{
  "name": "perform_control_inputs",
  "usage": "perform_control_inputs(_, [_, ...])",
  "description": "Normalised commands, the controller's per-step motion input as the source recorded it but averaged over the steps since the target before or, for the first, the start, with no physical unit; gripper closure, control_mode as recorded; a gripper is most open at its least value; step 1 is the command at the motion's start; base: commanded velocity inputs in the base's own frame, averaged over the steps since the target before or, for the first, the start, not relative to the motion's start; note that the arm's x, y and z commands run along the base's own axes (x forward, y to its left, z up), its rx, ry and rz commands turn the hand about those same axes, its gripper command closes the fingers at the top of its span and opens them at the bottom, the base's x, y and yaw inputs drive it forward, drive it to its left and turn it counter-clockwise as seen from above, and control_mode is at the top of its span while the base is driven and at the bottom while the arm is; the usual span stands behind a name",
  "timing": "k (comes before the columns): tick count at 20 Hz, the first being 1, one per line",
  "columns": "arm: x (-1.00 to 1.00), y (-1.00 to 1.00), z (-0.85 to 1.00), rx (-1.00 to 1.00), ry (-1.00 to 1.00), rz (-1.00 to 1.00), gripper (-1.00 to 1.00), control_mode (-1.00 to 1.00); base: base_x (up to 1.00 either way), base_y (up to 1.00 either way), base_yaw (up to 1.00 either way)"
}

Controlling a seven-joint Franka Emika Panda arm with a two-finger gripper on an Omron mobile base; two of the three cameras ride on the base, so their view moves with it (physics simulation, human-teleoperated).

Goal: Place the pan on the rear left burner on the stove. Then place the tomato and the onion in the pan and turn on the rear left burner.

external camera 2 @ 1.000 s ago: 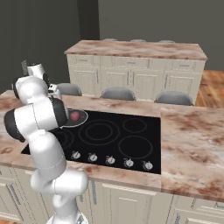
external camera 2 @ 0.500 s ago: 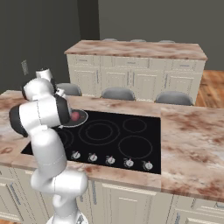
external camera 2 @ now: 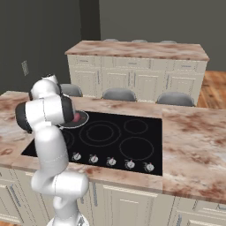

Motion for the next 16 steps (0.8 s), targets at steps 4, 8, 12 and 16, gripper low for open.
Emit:
perform_control_inputs(4, [0.18,0.00,-0.38,-0.01,0.00,-0.10,1.00,-1.00,0.00,0.00,0.00])
perform_control_inputs(8, [0.26,-0.03,-0.35,-0.01,0.00,-0.10,1.00,-1.00,0.00,0.00,0.00])
perform_control_inputs(12, [0.23,-0.02,-0.29,-0.01,0.00,-0.10,1.00,-1.00,0.00,0.00,0.00])
perform_control_inputs(16, [0.23,0.00,-0.21,0.00,0.00,-0.10,1.00,-1.00,0.00,0.00,0.00])
